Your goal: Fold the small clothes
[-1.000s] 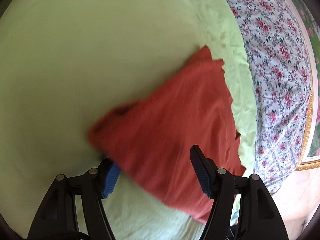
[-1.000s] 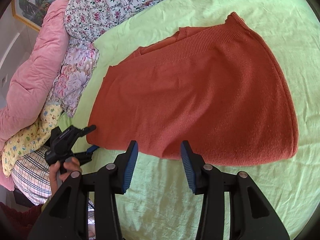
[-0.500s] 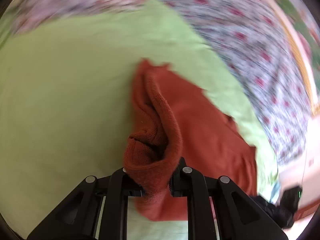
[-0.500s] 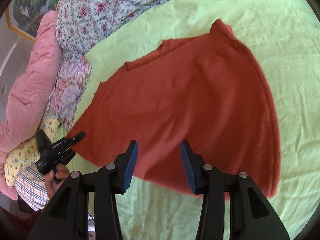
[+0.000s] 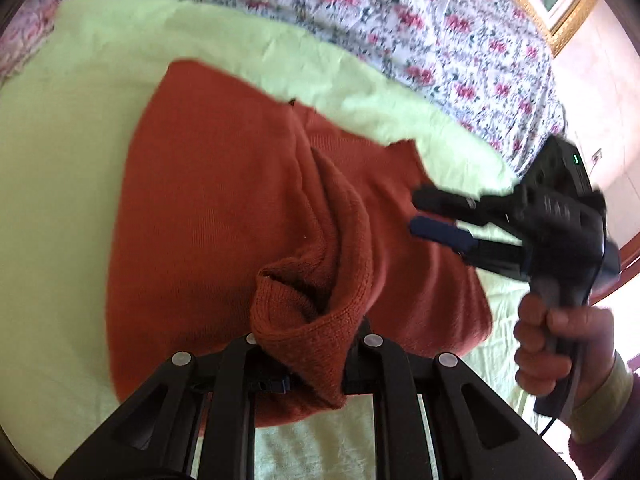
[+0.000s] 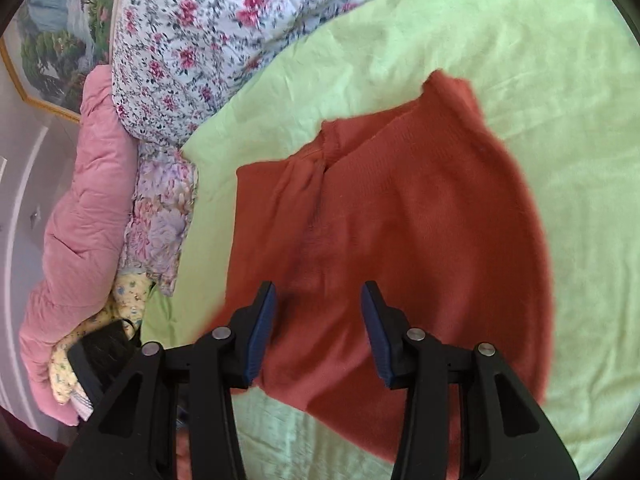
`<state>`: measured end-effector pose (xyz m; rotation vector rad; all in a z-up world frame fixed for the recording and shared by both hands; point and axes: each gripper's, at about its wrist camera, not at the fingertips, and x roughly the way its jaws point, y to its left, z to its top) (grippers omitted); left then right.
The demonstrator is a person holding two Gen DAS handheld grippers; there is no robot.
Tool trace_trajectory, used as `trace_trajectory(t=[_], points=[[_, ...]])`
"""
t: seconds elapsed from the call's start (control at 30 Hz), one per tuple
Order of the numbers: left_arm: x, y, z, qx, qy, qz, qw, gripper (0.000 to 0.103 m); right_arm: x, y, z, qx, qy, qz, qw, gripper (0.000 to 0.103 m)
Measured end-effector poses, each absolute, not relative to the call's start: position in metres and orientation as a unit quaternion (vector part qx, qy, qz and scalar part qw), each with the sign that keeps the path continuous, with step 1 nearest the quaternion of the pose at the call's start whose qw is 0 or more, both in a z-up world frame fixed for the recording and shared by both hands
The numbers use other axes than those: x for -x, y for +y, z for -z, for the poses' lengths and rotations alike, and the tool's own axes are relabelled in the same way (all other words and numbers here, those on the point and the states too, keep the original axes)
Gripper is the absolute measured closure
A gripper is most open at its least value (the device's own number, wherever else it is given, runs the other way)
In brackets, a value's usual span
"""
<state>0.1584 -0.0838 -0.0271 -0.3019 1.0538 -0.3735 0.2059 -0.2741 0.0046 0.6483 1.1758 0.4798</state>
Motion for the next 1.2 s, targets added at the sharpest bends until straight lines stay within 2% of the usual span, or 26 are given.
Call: trace_trajectory(t=[0.37,0.4,0.43,0.63,0.73,1.0,1.2], points=[[-0.150,-0.091,0.015,0.079,0.487,0.171,0.853,0.089,-0.277,-0.189,0.033,-0.311,0.583,-0.283,0.695,0.057],[-0.149,-0.091,0.013,0.077,0.487,0.170,0.853,0.089,-0.283,-0.184,0.035,-0.292,0.587,-0.272,0.704,0.068],[-0.148,-0.091,0.009,0.075,0.484,0.171,0.855,0.089,-0.286,-0.182,0.033,-0.278,0.588,-0.269,0.710,0.089],[-0.144,-0.121,-0.031,0.091,0.452,0.244,0.853,0.089,-0.279,-0.209,-0.034,-0.263,0.522,-0.305,0.752,0.089],[-0.143,-0.154,-0.027,0.080,0.456,0.280,0.841,0.089,-0.269,-0.250,-0.061,-0.253,0.500,-0.297,0.773,0.089],[-0.145,-0.208,0.017,0.056,0.503,0.301,0.808,0.089,-0.260,-0.325,-0.007,-0.248,0.544,-0.217,0.772,0.089],[-0.152,-0.217,0.021,0.052,0.502,0.303,0.808,0.088,-0.261,-0.336,-0.007,-0.253,0.523,-0.225,0.782,0.089]])
